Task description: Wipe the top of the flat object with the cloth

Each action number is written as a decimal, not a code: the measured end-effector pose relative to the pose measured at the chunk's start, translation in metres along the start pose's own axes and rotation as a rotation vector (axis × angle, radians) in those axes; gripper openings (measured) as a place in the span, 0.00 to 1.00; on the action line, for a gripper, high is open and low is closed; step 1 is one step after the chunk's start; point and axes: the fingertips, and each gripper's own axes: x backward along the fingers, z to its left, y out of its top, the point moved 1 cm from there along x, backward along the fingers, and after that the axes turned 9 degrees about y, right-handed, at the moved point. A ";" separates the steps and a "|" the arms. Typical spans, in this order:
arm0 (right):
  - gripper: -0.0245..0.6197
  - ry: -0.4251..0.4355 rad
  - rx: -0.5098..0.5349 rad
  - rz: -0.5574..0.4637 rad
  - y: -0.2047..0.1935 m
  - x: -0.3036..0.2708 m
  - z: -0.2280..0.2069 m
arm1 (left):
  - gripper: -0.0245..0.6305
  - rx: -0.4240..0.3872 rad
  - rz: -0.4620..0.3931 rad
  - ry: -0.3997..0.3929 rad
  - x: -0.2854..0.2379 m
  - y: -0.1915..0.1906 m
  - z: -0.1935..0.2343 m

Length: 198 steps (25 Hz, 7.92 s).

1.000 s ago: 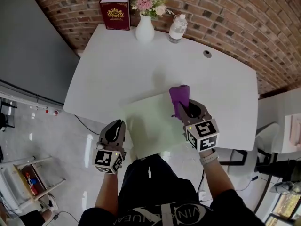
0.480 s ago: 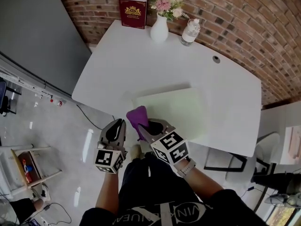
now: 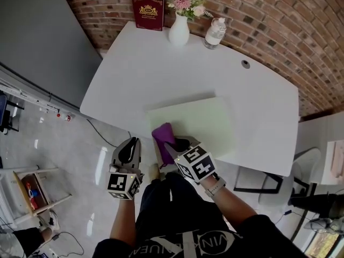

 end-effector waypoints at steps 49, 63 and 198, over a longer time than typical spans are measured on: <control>0.15 0.156 0.002 -0.139 -0.003 0.041 0.052 | 0.09 -0.013 0.026 -0.016 0.012 -0.013 -0.022; 0.15 0.044 0.034 -0.023 -0.056 0.051 0.015 | 0.09 0.002 0.034 0.012 0.019 -0.024 -0.031; 0.15 -0.255 0.148 -0.374 -0.019 0.121 -0.059 | 0.51 0.739 0.395 -0.614 -0.017 -0.071 -0.076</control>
